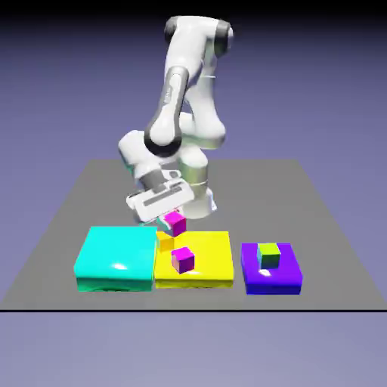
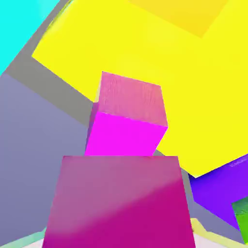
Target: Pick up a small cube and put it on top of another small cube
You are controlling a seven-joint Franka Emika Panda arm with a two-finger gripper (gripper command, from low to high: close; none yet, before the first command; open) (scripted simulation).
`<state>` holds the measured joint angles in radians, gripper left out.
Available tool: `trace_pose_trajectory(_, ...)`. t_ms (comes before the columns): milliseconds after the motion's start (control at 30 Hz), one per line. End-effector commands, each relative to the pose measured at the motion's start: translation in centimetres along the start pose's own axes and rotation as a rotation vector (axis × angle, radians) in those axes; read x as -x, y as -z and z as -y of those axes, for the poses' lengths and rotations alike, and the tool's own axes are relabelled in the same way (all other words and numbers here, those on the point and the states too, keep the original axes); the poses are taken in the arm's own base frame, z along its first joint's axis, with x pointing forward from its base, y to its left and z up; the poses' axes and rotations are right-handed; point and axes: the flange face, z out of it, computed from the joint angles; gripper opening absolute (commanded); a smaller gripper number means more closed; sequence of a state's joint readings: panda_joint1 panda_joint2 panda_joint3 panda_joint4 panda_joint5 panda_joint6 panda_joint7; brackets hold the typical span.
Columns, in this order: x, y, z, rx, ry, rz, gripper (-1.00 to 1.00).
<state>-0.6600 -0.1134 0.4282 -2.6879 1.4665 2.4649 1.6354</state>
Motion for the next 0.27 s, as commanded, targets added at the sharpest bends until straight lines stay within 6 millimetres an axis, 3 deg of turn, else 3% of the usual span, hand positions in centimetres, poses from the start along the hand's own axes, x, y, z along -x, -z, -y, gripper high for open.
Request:
trace_pose_trajectory(0, -0.1, -1.0, 0.1, 0.001, 0.001, 0.000, -1.00)
trace_pose_trajectory(133, -0.9, -4.6, 0.6, -0.001, -0.003, -0.006, -1.00)
trace_pose_trajectory(167, -0.9, -4.6, 0.6, -0.001, -0.003, -0.006, 1.00)
trace_pose_trajectory(233, -0.6, -3.6, 0.5, 0.000, -0.001, -0.003, 1.00)
